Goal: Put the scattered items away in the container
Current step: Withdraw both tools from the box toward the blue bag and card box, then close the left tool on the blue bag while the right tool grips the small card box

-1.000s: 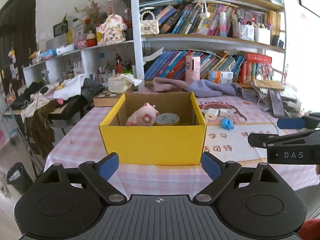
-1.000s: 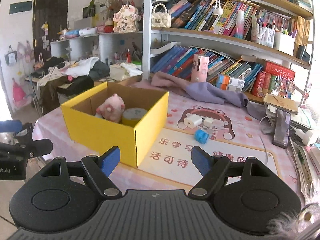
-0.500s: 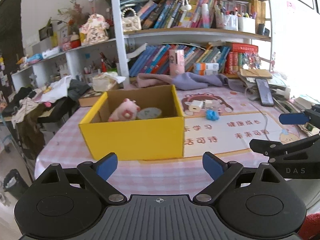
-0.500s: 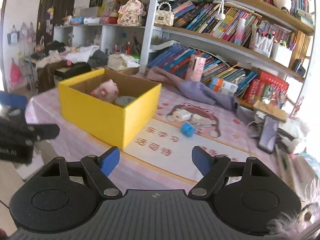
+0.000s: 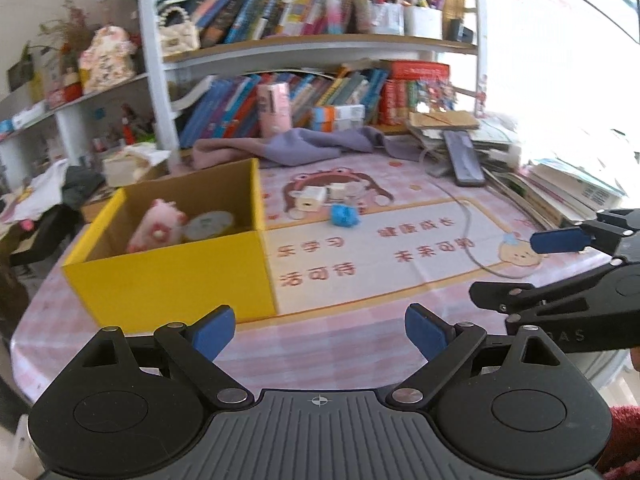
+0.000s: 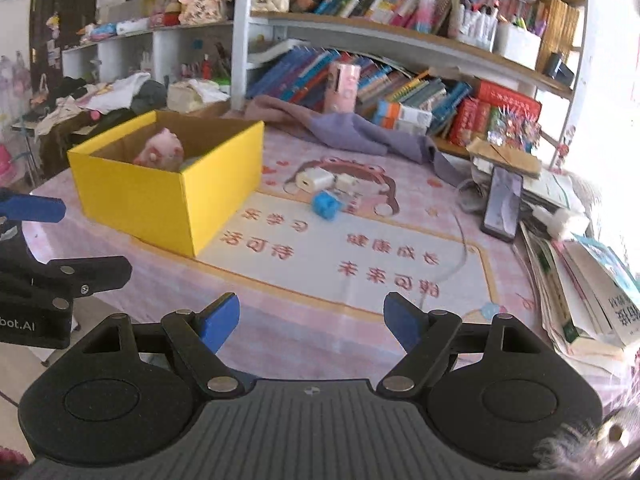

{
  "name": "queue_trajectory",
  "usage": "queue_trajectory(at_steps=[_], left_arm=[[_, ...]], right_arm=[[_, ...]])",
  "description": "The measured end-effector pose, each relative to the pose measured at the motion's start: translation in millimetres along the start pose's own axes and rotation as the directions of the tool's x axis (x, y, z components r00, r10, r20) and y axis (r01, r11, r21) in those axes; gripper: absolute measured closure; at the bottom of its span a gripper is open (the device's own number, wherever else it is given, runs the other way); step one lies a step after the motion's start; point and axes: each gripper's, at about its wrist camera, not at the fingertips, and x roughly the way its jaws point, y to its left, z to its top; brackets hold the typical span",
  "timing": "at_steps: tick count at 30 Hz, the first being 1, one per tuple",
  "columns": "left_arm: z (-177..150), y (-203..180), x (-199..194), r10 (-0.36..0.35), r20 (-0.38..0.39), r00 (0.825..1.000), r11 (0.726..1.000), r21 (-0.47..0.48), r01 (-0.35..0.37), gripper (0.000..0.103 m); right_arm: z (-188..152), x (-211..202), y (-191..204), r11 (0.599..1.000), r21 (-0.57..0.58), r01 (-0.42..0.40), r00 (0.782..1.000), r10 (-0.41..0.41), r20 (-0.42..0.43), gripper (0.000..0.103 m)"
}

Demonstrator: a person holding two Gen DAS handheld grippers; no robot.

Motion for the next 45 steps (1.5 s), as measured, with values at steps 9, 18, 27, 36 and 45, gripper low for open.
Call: queue_trajectory(at_steps=[9, 18, 27, 36, 45], left_arm=[[18, -27, 28, -0.063, 0.008, 0.998, 0.996, 0.059, 0.062, 0.009], [41, -42, 69, -0.090, -0.012, 0.996, 0.994, 0.059, 0.091, 0.011], [74, -61, 124, -0.087, -0.035, 0.996, 0.996, 0.033, 0.088, 0.011], [101, -66, 170, -0.027, -0.096, 0.995, 0.999, -0.036, 0.024, 0.011], [120, -64, 221, 0.056, -0.170, 0.984, 0.993, -0.091, -0.072, 0.024]], right_arm=[[1, 11, -36, 0.996, 0.064, 0.056, 0.998, -0.054, -0.031, 0.028], [13, 38, -67, 0.996, 0.062, 0.068, 0.997, -0.065, -0.047, 0.028], [41, 76, -114, 0.997, 0.031, 0.072, 0.996, -0.070, -0.057, 0.030], [67, 121, -154, 1.000, 0.005, -0.003, 0.997, 0.003, -0.079, 0.032], [88, 173, -179, 0.990, -0.024, -0.141, 0.984, 0.137, -0.116, 0.045]])
